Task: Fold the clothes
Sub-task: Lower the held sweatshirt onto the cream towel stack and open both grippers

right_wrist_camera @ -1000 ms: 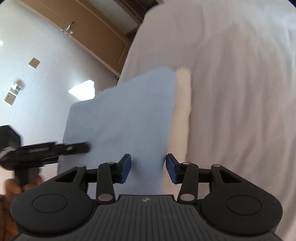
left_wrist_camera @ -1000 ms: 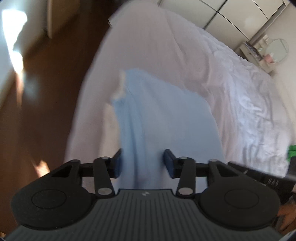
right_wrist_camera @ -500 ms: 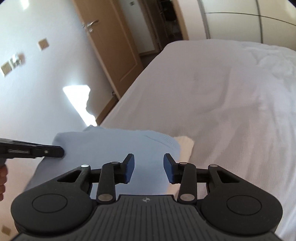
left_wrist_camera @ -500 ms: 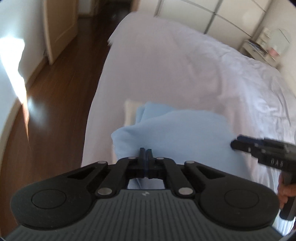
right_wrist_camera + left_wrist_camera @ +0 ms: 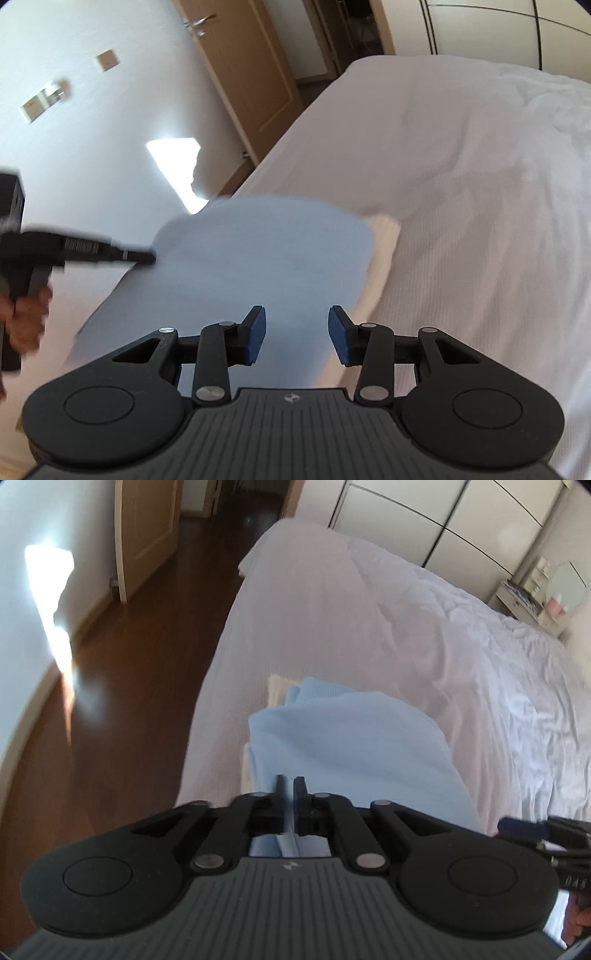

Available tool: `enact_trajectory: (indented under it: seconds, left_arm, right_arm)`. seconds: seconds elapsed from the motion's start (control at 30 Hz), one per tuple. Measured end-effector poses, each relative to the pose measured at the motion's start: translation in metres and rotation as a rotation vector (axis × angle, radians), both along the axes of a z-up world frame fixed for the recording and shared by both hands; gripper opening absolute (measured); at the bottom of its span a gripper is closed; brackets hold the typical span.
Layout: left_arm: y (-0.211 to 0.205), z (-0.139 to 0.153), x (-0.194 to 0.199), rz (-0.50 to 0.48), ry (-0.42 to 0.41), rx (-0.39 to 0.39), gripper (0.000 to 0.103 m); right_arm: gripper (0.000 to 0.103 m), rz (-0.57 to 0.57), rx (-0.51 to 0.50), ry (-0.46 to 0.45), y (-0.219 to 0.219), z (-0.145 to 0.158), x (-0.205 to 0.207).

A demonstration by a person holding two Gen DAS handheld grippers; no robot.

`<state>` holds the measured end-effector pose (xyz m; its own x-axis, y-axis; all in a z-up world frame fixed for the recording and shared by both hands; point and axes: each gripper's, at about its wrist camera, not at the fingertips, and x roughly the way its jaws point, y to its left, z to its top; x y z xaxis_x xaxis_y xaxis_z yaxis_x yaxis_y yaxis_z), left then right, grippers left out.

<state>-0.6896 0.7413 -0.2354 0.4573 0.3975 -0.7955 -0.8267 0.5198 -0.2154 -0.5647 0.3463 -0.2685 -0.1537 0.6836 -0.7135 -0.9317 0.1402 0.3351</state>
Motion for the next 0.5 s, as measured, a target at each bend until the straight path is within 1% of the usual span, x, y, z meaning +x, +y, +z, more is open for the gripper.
enact_trajectory:
  seconds: [0.03,0.13,0.2,0.27,0.33,0.37,0.43,0.5]
  left_arm:
    - [-0.012,0.008,-0.003,-0.012,0.008,0.014,0.003]
    - [-0.047,0.018,-0.009,-0.075,0.013,0.033,0.003]
    - [-0.062,0.010,-0.008,-0.118,0.038,0.024,0.004]
    - [-0.066,-0.011,-0.004,-0.110,0.119,0.014,0.004]
    - [-0.067,-0.032,0.002,-0.097,0.191,0.013,0.004]
    - [-0.067,-0.037,0.005,-0.096,0.208,0.025,0.004]
    - [-0.070,-0.038,0.011,-0.100,0.244,0.065,0.005]
    - [-0.073,-0.031,0.017,-0.083,0.276,0.066,0.005]
  right_arm:
    - [0.042,0.007,-0.004,0.000,-0.013,0.003,-0.008]
    - [0.042,0.025,-0.017,0.006,-0.038,0.011,-0.031]
    - [0.042,0.052,-0.018,-0.016,-0.048,0.011,-0.046]
    - [0.042,0.087,-0.039,-0.041,-0.050,0.005,-0.056]
    - [0.044,0.117,-0.079,-0.068,-0.043,-0.010,-0.068]
    - [0.045,0.135,-0.100,-0.085,-0.038,-0.017,-0.074]
    - [0.046,0.159,-0.116,-0.127,-0.033,-0.023,-0.084]
    - [0.047,0.160,-0.130,-0.138,-0.032,-0.020,-0.087]
